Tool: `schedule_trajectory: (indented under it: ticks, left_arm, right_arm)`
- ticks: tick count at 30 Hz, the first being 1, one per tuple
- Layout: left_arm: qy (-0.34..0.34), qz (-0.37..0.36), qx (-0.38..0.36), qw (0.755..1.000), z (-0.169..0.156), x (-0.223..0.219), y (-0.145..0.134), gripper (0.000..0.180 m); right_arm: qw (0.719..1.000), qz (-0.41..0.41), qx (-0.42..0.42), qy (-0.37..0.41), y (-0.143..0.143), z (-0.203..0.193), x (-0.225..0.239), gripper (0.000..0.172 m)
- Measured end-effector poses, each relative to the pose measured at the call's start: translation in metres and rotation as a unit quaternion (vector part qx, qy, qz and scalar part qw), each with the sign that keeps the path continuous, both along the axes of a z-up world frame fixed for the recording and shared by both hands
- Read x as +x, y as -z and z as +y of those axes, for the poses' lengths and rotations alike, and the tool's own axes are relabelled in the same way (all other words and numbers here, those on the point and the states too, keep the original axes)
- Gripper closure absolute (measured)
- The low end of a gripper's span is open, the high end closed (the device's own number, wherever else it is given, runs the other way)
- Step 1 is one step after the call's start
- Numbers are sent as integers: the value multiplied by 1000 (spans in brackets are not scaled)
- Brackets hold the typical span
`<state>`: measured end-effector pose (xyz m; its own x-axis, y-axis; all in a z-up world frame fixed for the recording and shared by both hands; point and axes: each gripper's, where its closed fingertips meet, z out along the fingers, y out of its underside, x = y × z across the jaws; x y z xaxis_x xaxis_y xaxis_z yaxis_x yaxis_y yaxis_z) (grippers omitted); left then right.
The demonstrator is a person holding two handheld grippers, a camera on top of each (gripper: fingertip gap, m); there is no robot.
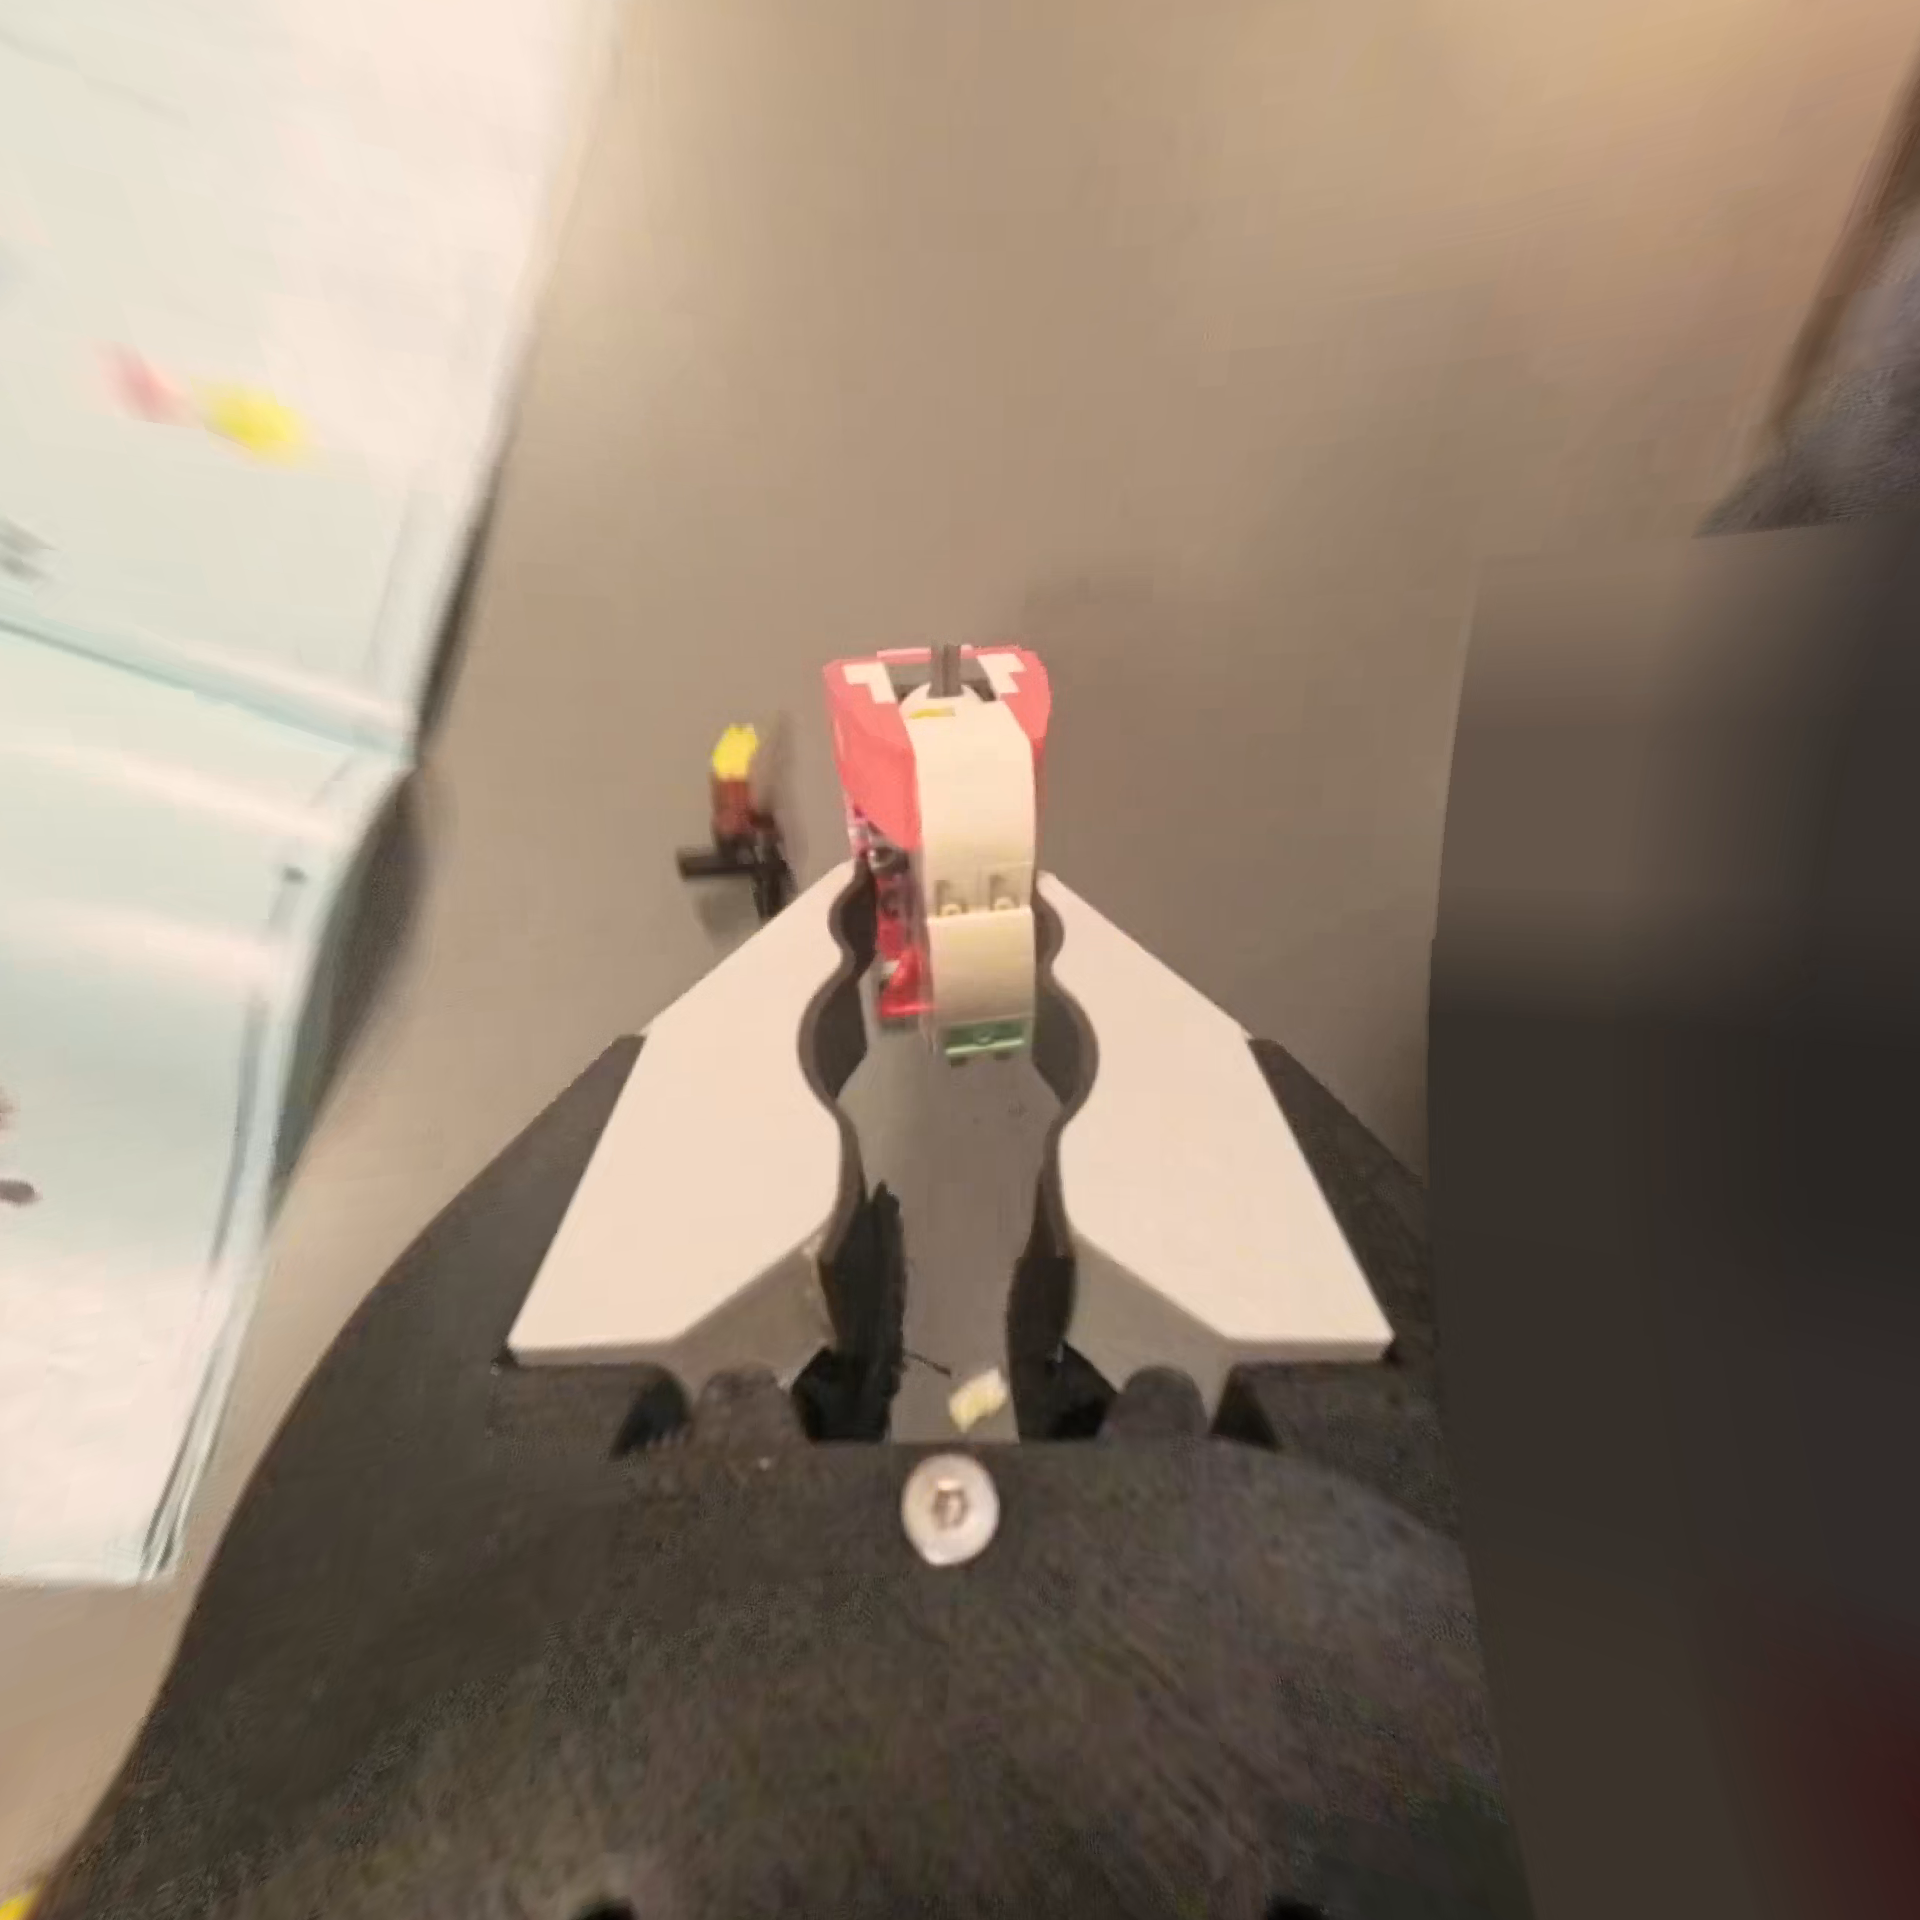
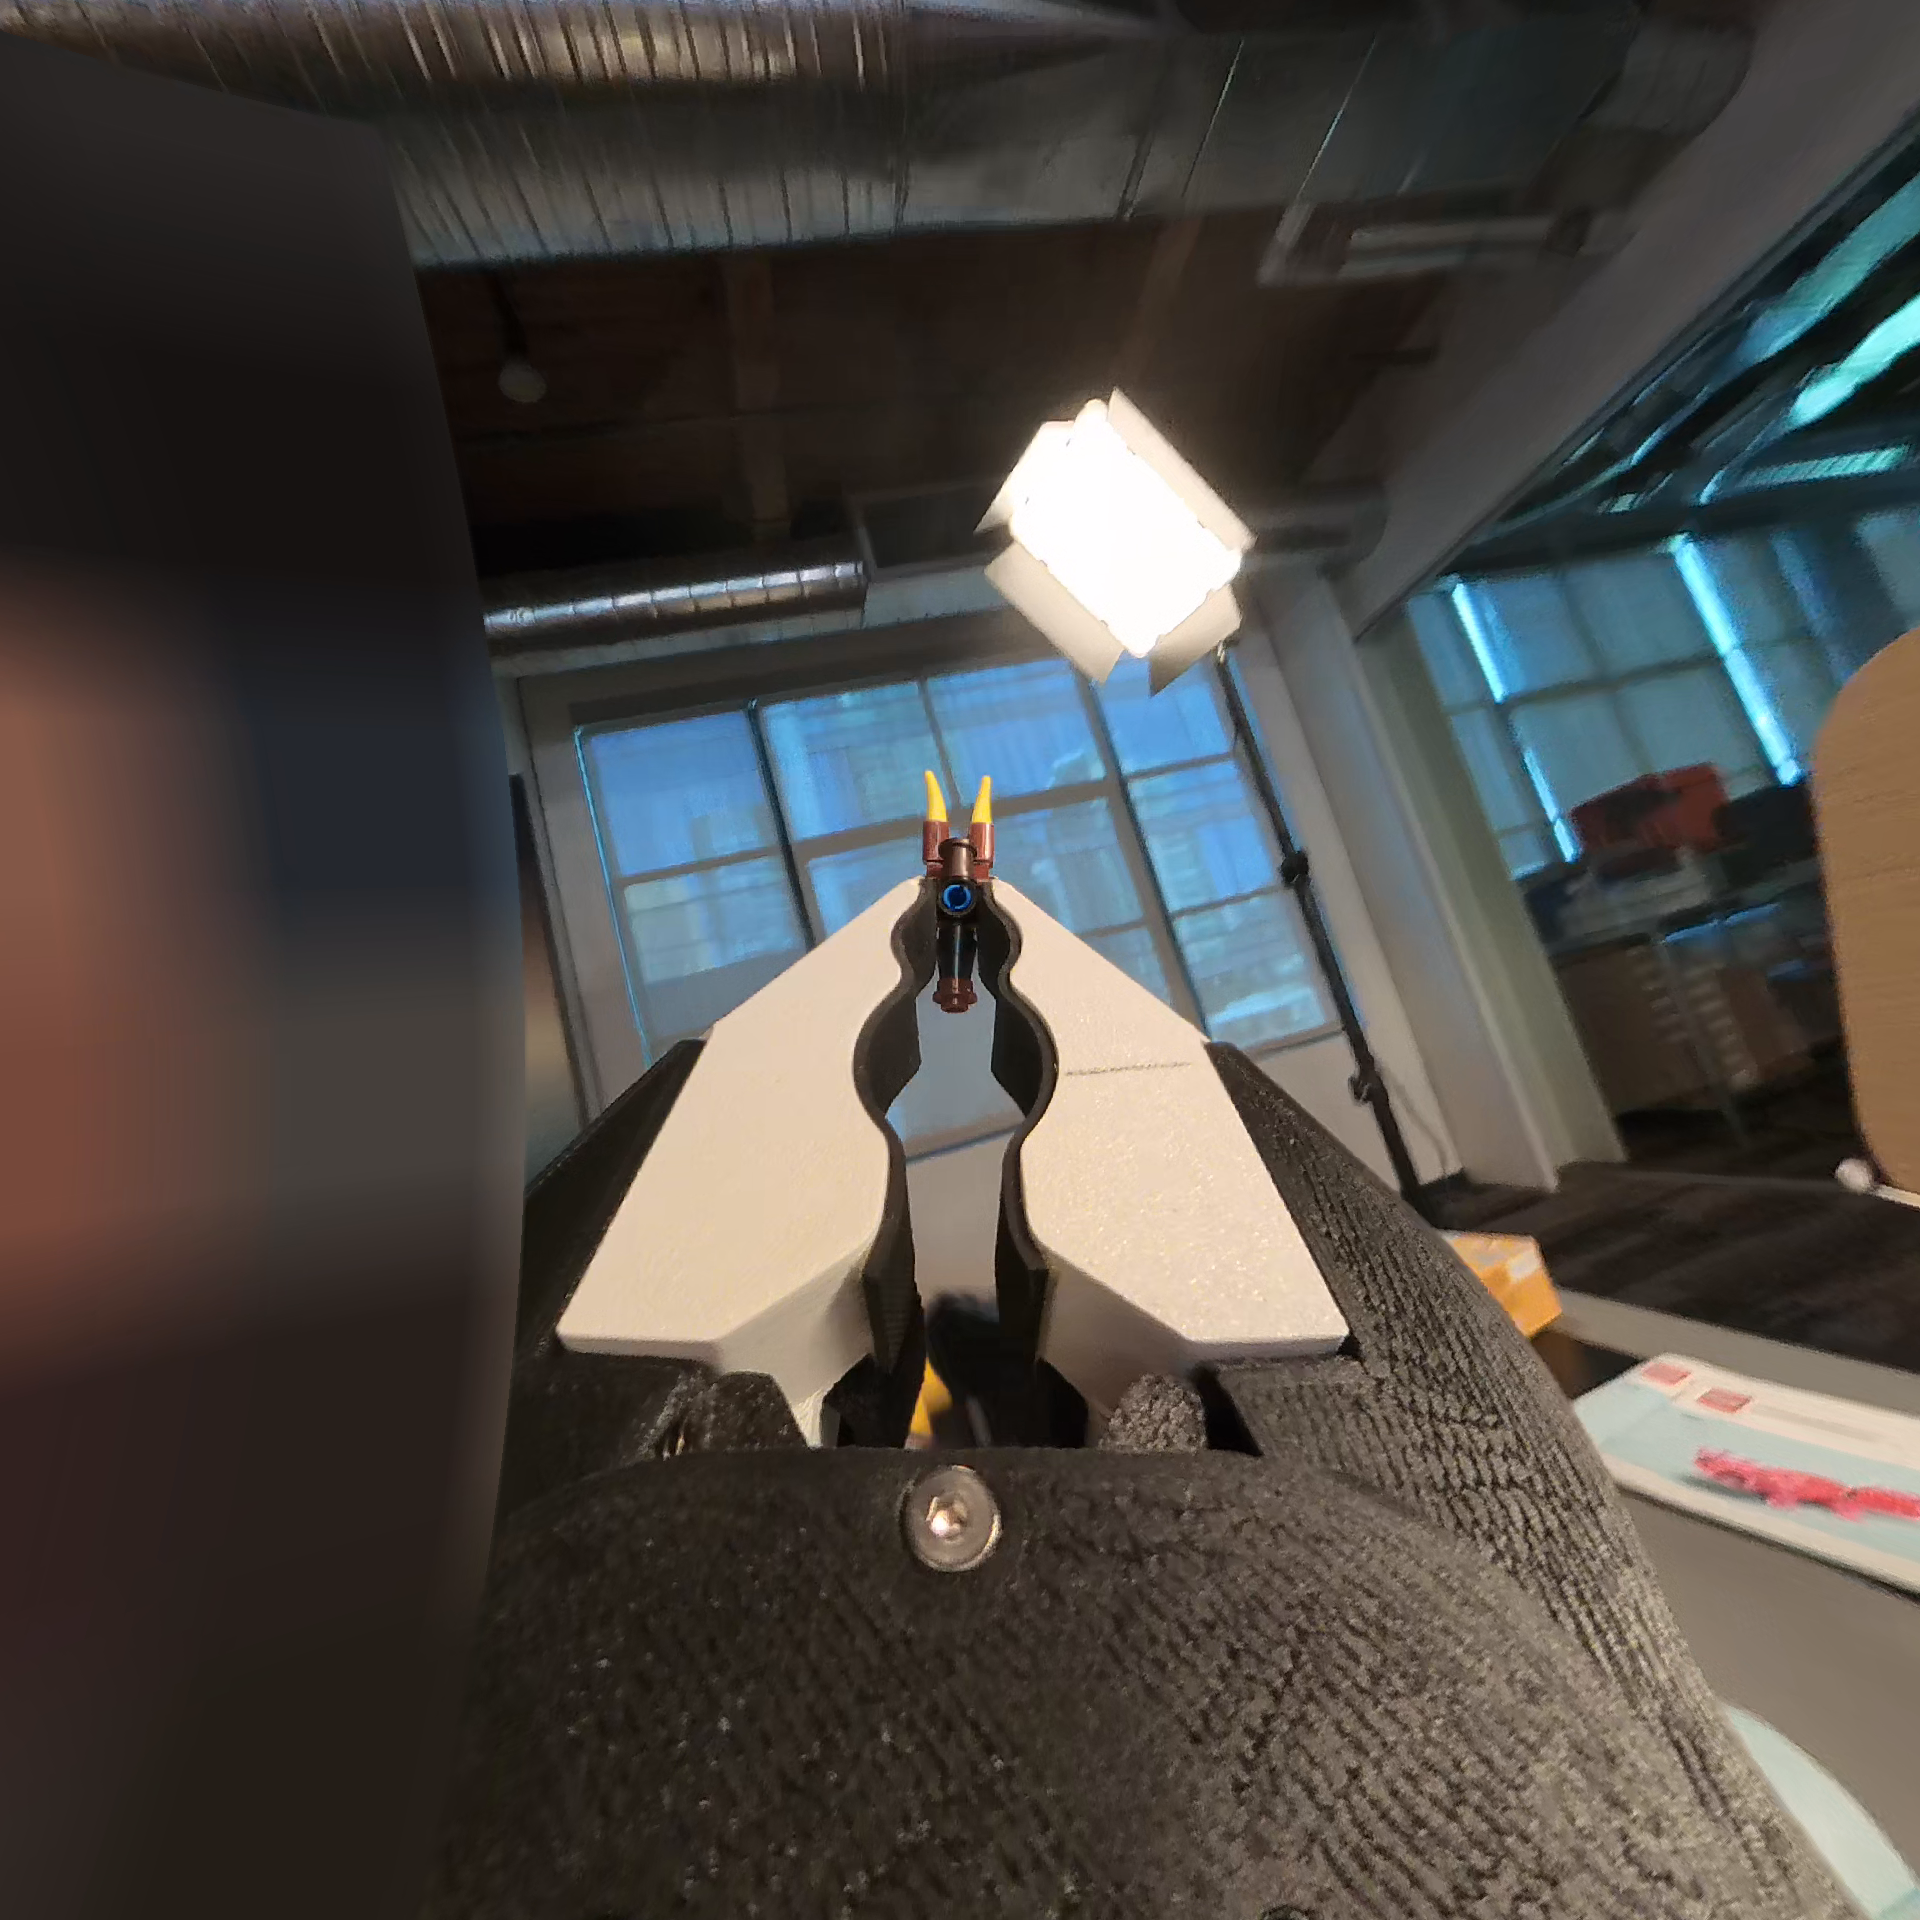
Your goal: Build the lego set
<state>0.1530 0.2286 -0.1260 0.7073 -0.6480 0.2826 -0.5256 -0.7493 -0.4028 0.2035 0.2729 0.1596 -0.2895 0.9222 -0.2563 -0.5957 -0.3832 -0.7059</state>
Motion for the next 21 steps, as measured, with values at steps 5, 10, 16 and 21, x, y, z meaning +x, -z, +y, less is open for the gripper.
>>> schedule_trajectory:
  ticks: [5,10,16,21]
  left_arm:
    - [-90,-328,318,885,38,-24,-168,155]
    - [-98,-611,488,615,-12,-69,-295,156]
    - [-73,-733,449,506,-28,-81,-310,155]
    - [-90,-739,456,487,-26,-93,-309,155]
  right_arm:
    - [999,44,-1,17,-12,2,2,166]
    - [991,126,-46,8,-29,-4,-22,166]
    - [985,127,-67,-92,-33,-41,-74,166]
    - [984,109,-71,-119,-27,-41,-84,166]
